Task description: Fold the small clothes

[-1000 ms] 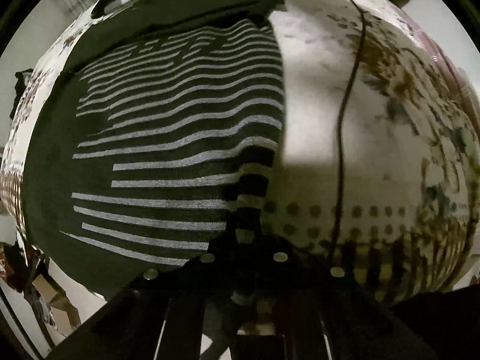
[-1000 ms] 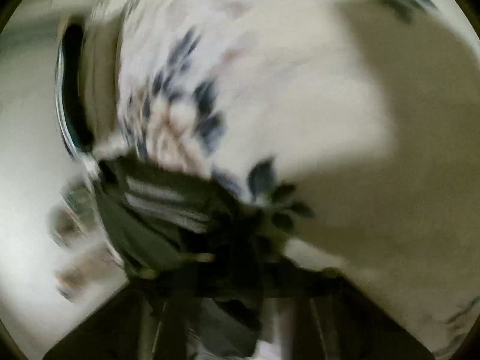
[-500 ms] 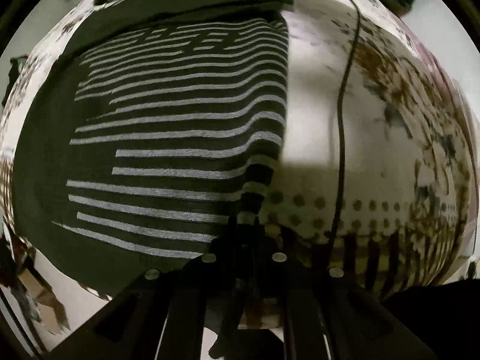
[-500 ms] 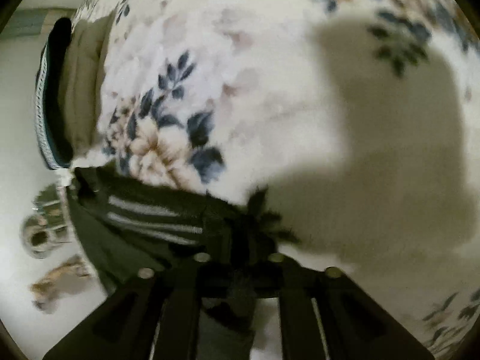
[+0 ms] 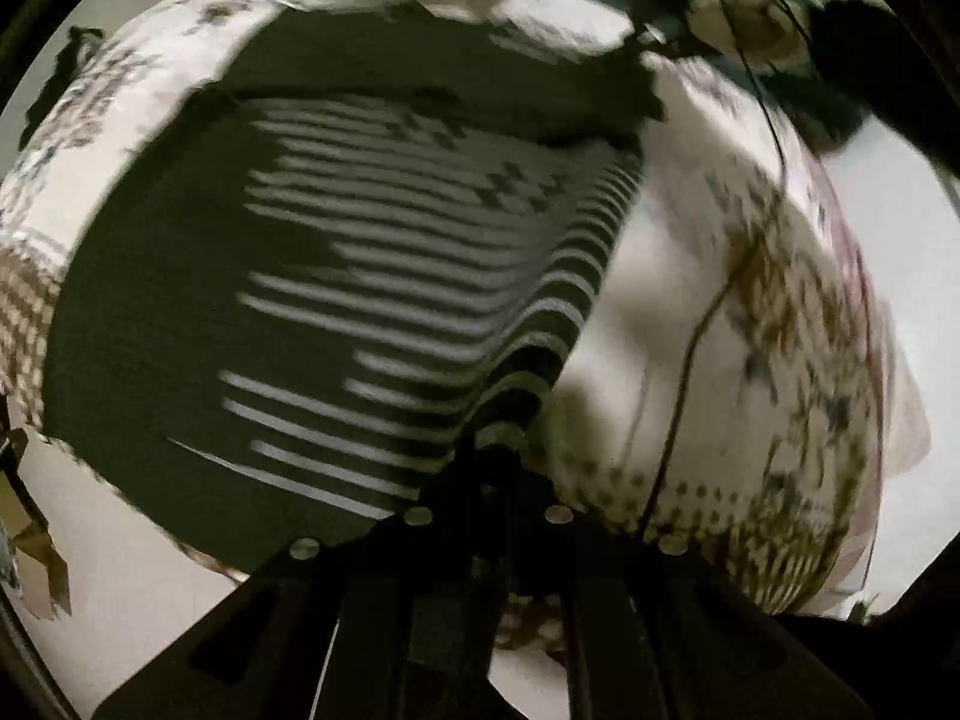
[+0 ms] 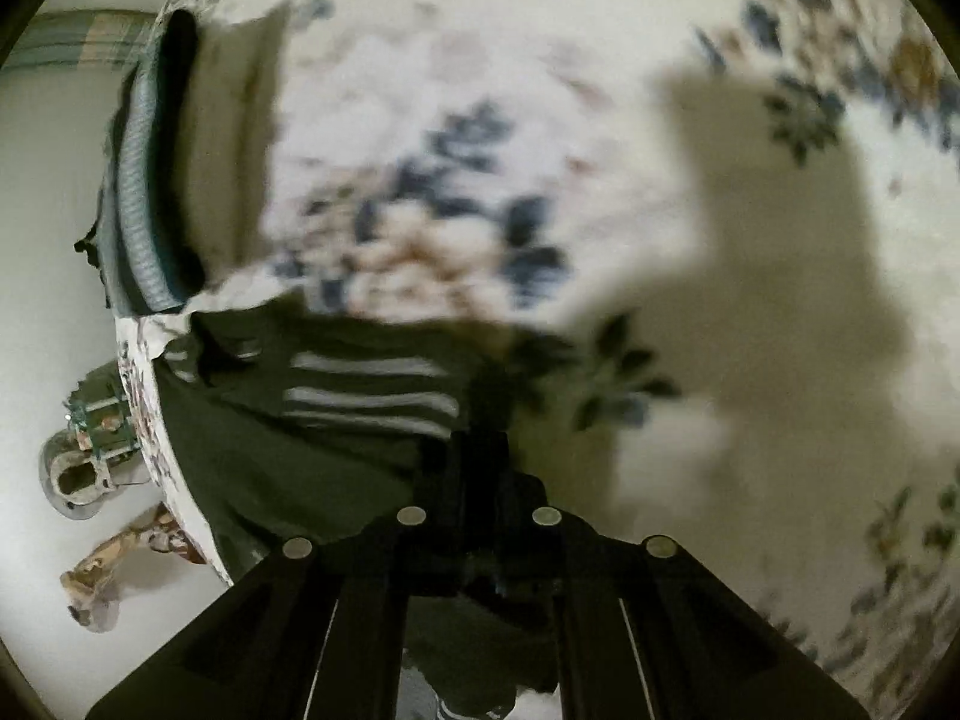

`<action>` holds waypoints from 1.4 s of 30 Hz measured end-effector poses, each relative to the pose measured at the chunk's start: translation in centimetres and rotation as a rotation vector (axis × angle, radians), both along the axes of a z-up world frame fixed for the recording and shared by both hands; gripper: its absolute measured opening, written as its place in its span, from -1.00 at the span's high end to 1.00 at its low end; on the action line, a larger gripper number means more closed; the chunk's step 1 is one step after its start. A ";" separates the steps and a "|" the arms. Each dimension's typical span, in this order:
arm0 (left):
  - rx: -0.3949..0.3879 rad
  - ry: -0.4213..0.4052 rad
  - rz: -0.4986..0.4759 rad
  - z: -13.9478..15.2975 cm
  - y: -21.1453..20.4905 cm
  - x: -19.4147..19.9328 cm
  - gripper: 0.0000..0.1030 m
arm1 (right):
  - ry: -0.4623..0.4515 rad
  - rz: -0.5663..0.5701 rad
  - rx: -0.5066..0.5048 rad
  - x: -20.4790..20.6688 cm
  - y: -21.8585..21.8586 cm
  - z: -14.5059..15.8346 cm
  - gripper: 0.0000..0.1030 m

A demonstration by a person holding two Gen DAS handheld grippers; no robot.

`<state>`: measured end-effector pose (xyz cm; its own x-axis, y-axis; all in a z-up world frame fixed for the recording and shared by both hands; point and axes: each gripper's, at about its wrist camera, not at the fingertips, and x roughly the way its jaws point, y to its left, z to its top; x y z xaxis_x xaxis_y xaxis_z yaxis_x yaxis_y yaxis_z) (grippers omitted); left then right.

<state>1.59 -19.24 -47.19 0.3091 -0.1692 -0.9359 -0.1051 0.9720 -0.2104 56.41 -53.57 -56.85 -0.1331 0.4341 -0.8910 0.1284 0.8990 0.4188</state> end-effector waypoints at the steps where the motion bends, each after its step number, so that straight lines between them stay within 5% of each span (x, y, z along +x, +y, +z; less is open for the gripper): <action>1: -0.012 -0.014 0.020 0.9 1.5 0.3 0.91 | -0.005 0.018 -0.015 0.1 1.2 1.4 0.89; 7: -0.098 -0.060 0.132 4.3 11.5 0.2 0.91 | -0.040 0.074 -0.092 1.2 11.8 9.5 0.89; 13: -0.193 -0.065 0.250 2.7 22.5 -0.3 0.91 | -0.084 0.099 -0.118 2.6 25.5 13.8 0.89; 17: -0.238 -0.074 0.306 0.3 28.7 -0.3 0.91 | -0.102 0.144 -0.211 4.0 36.1 12.7 0.89; 23: -0.302 -0.053 0.370 -4.4 35.5 0.5 0.91 | -0.094 0.179 -0.376 5.7 47.2 6.5 0.89; 28: -0.372 -0.002 0.419 -8.5 38.6 0.8 0.89 | -0.057 0.175 -0.418 6.5 50.9 2.0 0.88; 31: -0.416 0.123 0.481 -11.6 40.3 0.4 0.70 | -0.016 0.107 -0.332 6.6 50.1 0.9 0.42; 33: -0.469 0.152 0.533 -11.9 41.4 -0.4 0.53 | 0.015 0.086 -0.192 5.5 49.1 1.0 -0.09; 34: -0.479 0.156 0.561 -11.6 42.2 -0.9 0.38 | 0.027 0.087 -0.150 4.8 48.7 1.2 -0.12; 36: -0.467 0.158 0.581 -10.6 43.2 -1.5 -0.20 | 0.033 0.112 -0.054 1.7 47.4 2.1 -0.12; 40: -0.451 0.139 0.517 -9.2 43.2 -0.9 -0.22 | 0.052 0.189 0.014 -7.0 46.1 2.2 -0.12; 42: -0.413 0.162 0.473 -9.3 42.2 0.0 -0.22 | 0.140 0.211 0.071 -12.7 46.8 0.2 -0.12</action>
